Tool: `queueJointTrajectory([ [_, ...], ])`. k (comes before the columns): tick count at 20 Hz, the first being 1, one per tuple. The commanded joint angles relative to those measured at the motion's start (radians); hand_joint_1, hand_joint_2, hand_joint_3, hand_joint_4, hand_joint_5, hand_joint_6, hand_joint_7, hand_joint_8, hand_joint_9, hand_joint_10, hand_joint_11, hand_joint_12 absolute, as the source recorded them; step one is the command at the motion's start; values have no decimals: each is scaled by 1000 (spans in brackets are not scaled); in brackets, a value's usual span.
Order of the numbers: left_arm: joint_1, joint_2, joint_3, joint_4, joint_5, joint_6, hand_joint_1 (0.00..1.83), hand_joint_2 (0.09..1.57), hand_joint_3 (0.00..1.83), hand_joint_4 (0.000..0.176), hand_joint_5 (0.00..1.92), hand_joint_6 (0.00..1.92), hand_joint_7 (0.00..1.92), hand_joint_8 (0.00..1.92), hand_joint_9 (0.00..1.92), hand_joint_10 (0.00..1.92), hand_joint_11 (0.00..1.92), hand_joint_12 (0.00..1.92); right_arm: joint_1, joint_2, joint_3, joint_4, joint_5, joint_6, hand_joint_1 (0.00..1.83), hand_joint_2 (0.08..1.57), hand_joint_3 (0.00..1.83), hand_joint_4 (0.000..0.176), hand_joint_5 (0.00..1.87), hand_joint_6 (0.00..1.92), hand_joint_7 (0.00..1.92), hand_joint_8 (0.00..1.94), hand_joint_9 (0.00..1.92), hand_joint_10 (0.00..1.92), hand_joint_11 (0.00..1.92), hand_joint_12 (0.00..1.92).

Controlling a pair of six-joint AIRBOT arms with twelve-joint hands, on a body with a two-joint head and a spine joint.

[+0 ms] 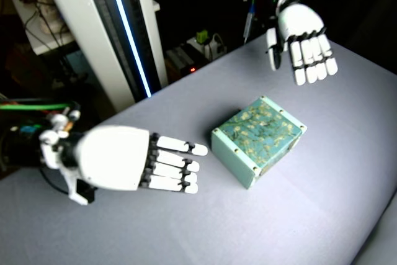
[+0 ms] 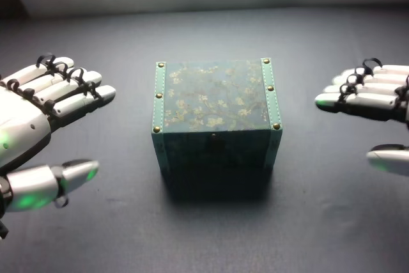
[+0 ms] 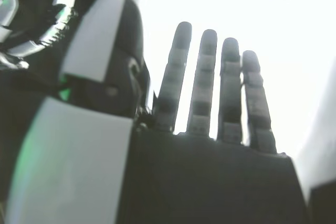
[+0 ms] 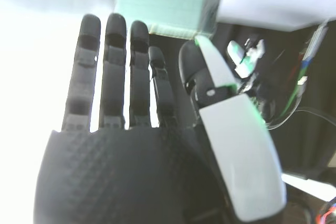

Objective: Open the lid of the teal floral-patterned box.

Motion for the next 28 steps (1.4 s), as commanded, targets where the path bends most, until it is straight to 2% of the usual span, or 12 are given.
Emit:
queueJointTrajectory([
  [1, -10, 9, 2, -2, -111, 1, 0, 1416, 32, 0, 89, 0, 66, 4, 61, 0, 4, 24, 14, 3, 3, 43, 101, 1, 0, 1458, 1, 0, 89, 1, 50, 1, 16, 0, 2, 100],
  [5, -7, 5, 2, -1, -88, 1, 0, 1483, 21, 0, 95, 2, 94, 5, 84, 8, 16, 31, 15, 1, 5, 35, 90, 5, 0, 1433, 0, 0, 104, 8, 64, 9, 34, 9, 20, 97],
  [10, -39, 3, 12, 54, 4, -2, 0, 1521, 10, 0, 44, 0, 116, 3, 161, 8, 80, 62, 29, -23, 29, -2, 57, 37, 0, 1278, 0, 0, 88, 1, 62, 3, 32, 4, 29, 116],
  [13, -83, 6, 24, 113, 116, -4, 0, 1475, 0, 0, 49, 0, 204, 7, 266, 18, 124, 73, 60, -51, 64, -79, 16, 110, 0, 1204, 0, 0, 45, 0, 20, 0, 6, 0, 35, 125],
  [15, -121, -2, 39, 151, 183, -13, 0, 1465, 0, 0, 52, 3, 180, 0, 235, 2, 144, 84, 74, -56, 71, -97, -2, 112, 0, 1195, 0, 0, 29, 0, 1, 0, 0, 0, 27, 124],
  [16, -140, -9, 51, 176, 213, -30, 0, 1458, 0, 0, 56, 4, 157, 0, 215, 0, 127, 79, 85, -58, 74, -114, -14, 116, 0, 1152, 0, 0, 5, 0, 0, 0, 0, 0, 5, 64],
  [19, -189, -35, 85, 251, 282, -96, 0, 1435, 0, 0, 51, 4, 67, 0, 103, 0, 59, 55, 122, -72, 89, -186, -51, 146, 0, 1169, 0, 0, 23, 8, 13, 5, 41, 15, 98, 93],
  [25, -228, -62, 111, 307, 361, -114, 0, 1432, 0, 0, 79, 8, 99, 10, 143, 13, 88, 76, 162, -116, 141, -313, -86, 258, 0, 1146, 0, 0, 0, 0, 0, 0, 32, 3, 141, 113],
  [27, -243, -83, 143, 343, 379, -178, 0, 1409, 0, 0, 97, 13, 100, 9, 121, 2, 79, 73, 167, -125, 159, -334, -93, 291, 0, 1137, 0, 0, 0, 0, 0, 0, 15, 0, 84, 90],
  [28, -247, -92, 155, 363, 384, -210, 0, 1407, 0, 0, 95, 11, 91, 4, 101, 0, 74, 71, 168, -128, 164, -341, -97, 298, 0, 1144, 0, 0, 0, 0, 0, 0, 50, 15, 130, 112],
])
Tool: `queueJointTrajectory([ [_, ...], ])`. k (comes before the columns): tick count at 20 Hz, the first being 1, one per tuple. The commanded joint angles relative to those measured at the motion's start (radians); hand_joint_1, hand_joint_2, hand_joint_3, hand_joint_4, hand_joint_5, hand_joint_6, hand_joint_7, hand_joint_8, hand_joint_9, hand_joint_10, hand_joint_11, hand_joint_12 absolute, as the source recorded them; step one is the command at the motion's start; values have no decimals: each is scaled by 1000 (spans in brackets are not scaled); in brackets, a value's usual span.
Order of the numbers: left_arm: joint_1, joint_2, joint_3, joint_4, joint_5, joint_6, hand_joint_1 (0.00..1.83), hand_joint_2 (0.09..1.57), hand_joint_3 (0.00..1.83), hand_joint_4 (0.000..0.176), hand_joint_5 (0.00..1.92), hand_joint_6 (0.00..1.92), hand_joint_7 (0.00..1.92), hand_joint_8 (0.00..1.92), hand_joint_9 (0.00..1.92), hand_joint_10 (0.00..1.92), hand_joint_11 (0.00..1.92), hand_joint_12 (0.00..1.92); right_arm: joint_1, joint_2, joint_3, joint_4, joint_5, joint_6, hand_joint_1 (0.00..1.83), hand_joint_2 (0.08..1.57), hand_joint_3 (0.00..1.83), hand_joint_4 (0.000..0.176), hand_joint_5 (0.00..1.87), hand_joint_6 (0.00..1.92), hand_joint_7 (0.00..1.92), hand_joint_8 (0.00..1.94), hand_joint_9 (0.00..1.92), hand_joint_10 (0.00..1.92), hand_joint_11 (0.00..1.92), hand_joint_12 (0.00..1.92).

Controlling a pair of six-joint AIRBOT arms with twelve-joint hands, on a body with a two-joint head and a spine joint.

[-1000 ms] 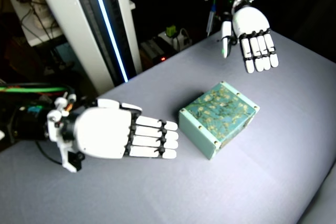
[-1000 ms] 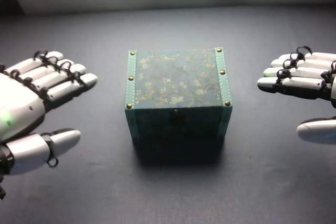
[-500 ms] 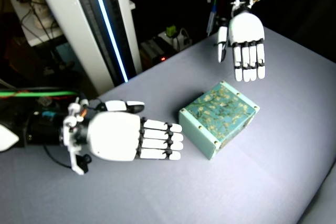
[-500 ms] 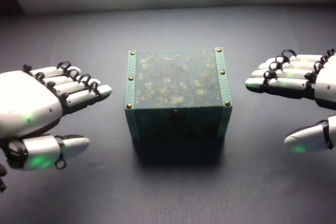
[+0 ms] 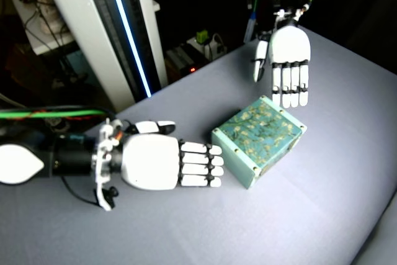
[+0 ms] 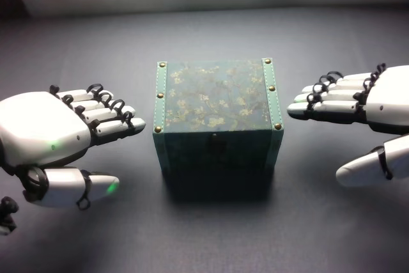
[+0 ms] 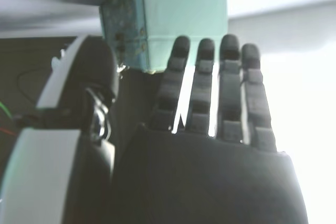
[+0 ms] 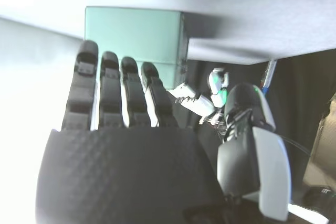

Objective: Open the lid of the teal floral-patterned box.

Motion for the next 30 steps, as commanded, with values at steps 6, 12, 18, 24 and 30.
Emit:
queueJointTrajectory([
  [6, -27, -23, 21, 13, -62, -15, 0, 1351, 0, 0, 114, 0, 148, 6, 163, 6, 124, 89, 28, -19, 11, -29, 48, 40, 0, 1226, 7, 0, 0, 0, 0, 0, 46, 6, 8, 460],
  [12, -38, -32, 26, 15, -60, -15, 0, 1362, 0, 0, 76, 0, 123, 0, 146, 5, 124, 89, 35, -36, 13, -60, 39, 48, 0, 1299, 5, 0, 0, 0, 0, 0, 9, 3, 0, 314],
  [18, -51, -26, 24, 15, -78, -15, 0, 1359, 0, 0, 34, 0, 113, 0, 173, 7, 171, 113, 56, -41, 9, -60, 55, 51, 0, 1267, 0, 0, 0, 0, 0, 0, 9, 3, 143, 109],
  [24, -64, -13, 13, 13, -107, -17, 0, 1383, 8, 0, 61, 6, 106, 2, 155, 4, 102, 87, 62, -30, 8, 4, 116, 51, 0, 1199, 0, 0, 0, 0, 0, 0, 0, 0, 1, 148],
  [30, -62, -4, 7, -7, -138, -17, 0, 1369, 0, 0, 25, 0, 87, 0, 171, 2, 94, 91, 62, -19, 4, 34, 140, 51, 0, 1257, 14, 0, 8, 2, 2, 1, 47, 10, 90, 181],
])
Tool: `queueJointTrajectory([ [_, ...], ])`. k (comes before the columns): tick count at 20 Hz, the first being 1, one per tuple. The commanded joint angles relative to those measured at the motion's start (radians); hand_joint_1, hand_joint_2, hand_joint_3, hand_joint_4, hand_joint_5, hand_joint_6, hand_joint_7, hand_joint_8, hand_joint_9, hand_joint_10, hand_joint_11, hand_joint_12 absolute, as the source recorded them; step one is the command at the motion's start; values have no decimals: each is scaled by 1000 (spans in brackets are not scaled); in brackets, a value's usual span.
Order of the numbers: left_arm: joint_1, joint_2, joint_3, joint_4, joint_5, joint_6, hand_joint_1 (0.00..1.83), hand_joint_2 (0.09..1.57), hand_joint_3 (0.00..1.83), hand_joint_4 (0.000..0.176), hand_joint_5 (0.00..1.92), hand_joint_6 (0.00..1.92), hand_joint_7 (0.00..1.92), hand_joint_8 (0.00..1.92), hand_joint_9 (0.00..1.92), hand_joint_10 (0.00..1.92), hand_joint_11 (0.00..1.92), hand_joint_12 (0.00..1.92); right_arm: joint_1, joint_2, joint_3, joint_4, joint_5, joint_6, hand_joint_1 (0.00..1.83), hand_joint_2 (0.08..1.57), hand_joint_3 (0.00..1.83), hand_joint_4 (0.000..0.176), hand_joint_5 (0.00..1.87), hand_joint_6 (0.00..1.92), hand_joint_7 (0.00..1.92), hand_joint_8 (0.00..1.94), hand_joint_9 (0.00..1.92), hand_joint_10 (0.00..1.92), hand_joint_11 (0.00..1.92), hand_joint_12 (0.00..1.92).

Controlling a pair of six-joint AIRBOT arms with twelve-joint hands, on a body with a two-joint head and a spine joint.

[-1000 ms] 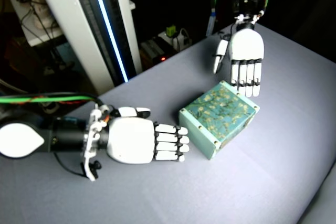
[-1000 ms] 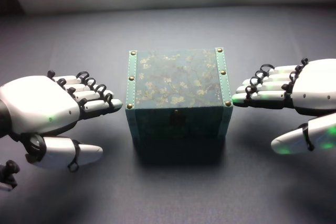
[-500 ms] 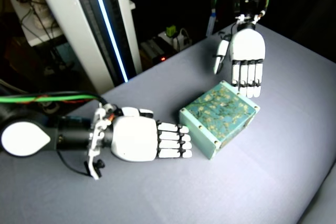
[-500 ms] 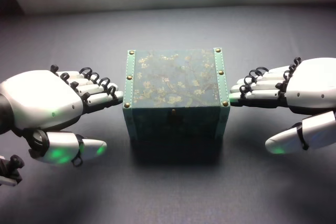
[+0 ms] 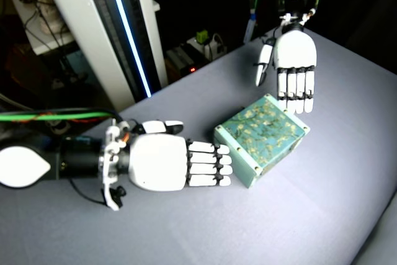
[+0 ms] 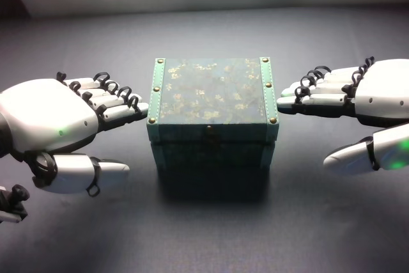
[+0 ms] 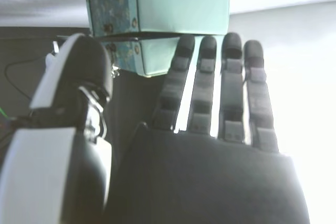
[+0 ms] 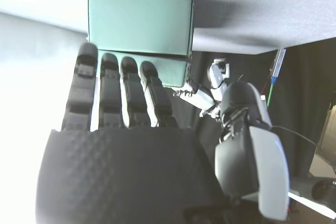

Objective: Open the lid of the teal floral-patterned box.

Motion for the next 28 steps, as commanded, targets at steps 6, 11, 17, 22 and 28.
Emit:
queueJointTrajectory([
  [6, -8, 8, -11, -22, -154, -5, 0, 1357, 0, 0, 29, 7, 89, 5, 166, 8, 87, 101, 19, 3, -7, 65, 120, 5, 0, 1253, 0, 0, 2, 0, 0, 0, 25, 0, 0, 276],
  [11, -8, 8, -12, -24, -161, -5, 0, 1366, 3, 0, 48, 8, 61, 0, 127, 0, 62, 95, 18, 3, -10, 67, 121, 5, 0, 1252, 0, 0, 2, 0, 0, 0, 27, 0, 0, 280],
  [17, 10, 28, -23, -25, -151, -8, 0, 1370, 0, 0, 77, 7, 112, 7, 127, 8, 3, 249, 16, 9, -11, 41, 105, 27, 0, 1225, 4, 0, 0, 0, 0, 0, 82, 2, 0, 439],
  [22, 36, 53, -42, -23, -148, -9, 0, 1400, 1, 0, 107, 0, 197, 0, 237, 0, 0, 364, 9, 17, -13, 6, 92, 55, 0, 1196, 0, 0, 0, 0, 0, 0, 107, 1, 0, 433],
  [28, 39, 54, -44, 21, -136, -52, 0, 1423, 3, 0, 119, 2, 156, 0, 190, 0, 8, 317, -3, 19, -16, -29, 92, 89, 0, 1194, 8, 10, 0, 0, 0, 0, 126, 11, 86, 351],
])
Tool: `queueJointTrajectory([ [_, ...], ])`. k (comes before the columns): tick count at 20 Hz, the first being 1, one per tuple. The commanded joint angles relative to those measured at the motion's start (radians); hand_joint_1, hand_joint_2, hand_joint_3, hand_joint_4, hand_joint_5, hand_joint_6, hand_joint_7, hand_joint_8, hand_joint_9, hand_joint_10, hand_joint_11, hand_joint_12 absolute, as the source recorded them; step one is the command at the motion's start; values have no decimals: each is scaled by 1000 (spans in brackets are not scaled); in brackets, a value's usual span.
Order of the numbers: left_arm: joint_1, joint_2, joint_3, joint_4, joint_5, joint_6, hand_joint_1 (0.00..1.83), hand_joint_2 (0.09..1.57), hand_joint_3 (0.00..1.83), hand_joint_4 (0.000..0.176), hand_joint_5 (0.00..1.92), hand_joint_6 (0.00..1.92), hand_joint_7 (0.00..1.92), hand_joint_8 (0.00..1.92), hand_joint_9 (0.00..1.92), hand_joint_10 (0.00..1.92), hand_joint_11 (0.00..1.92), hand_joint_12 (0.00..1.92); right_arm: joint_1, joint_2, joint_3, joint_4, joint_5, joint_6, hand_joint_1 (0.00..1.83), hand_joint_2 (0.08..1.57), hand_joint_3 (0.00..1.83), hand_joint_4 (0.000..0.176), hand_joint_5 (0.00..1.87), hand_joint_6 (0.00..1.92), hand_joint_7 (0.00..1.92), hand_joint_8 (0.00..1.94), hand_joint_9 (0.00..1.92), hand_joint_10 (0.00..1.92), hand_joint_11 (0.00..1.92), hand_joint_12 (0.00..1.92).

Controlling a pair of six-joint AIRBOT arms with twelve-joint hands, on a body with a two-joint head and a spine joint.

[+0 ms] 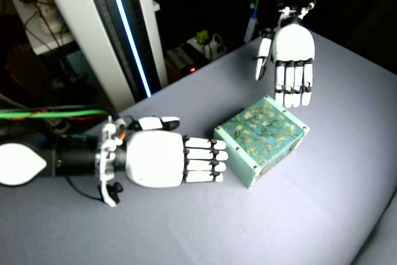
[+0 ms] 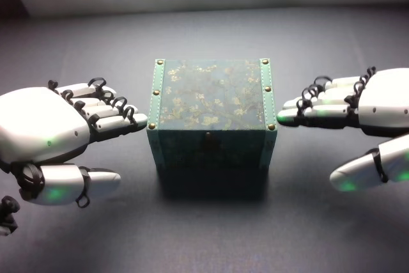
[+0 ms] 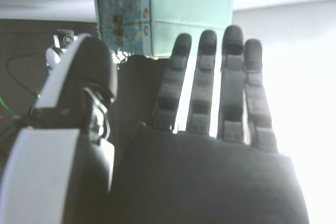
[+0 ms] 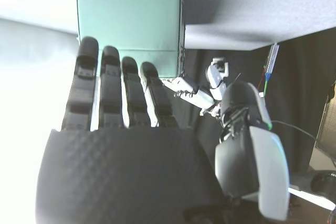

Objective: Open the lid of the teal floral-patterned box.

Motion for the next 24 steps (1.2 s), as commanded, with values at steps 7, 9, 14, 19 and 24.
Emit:
queueJointTrajectory([
  [7, -18, -11, -1, 4, -79, -6, 0, 1435, 0, 0, 100, 1, 124, 2, 143, 0, 0, 319, 5, -17, 1, 17, 80, 21, 0, 1304, 0, 28, 0, 0, 0, 0, 65, 13, 0, 325],
  [9, -20, -15, -1, 4, -84, -6, 0, 1436, 0, 0, 101, 1, 128, 4, 150, 3, 3, 319, 5, -22, 2, 19, 80, 21, 0, 1299, 0, 1, 0, 0, 0, 0, 12, 2, 0, 182],
  [14, -29, -30, 8, -15, -109, -6, 0, 1450, 1, 0, 0, 0, 61, 2, 160, 2, 0, 407, 5, -32, 9, 54, 95, 21, 0, 1263, 2, 0, 0, 0, 0, 0, 29, 1, 0, 264],
  [19, -13, -33, 8, -78, -187, -6, 0, 1382, 0, 0, 0, 0, 24, 3, 38, 0, 0, 276, 10, -35, 17, 91, 115, 16, 0, 1261, 0, 0, 0, 0, 0, 0, 80, 3, 0, 384],
  [24, -14, -22, 9, -107, -259, -2, 0, 1341, 0, 0, 83, 3, 185, 4, 175, 4, 0, 140, 14, -35, 17, 151, 159, 0, 0, 1304, 13, 0, 0, 0, 22, 5, 55, 1, 0, 304],
])
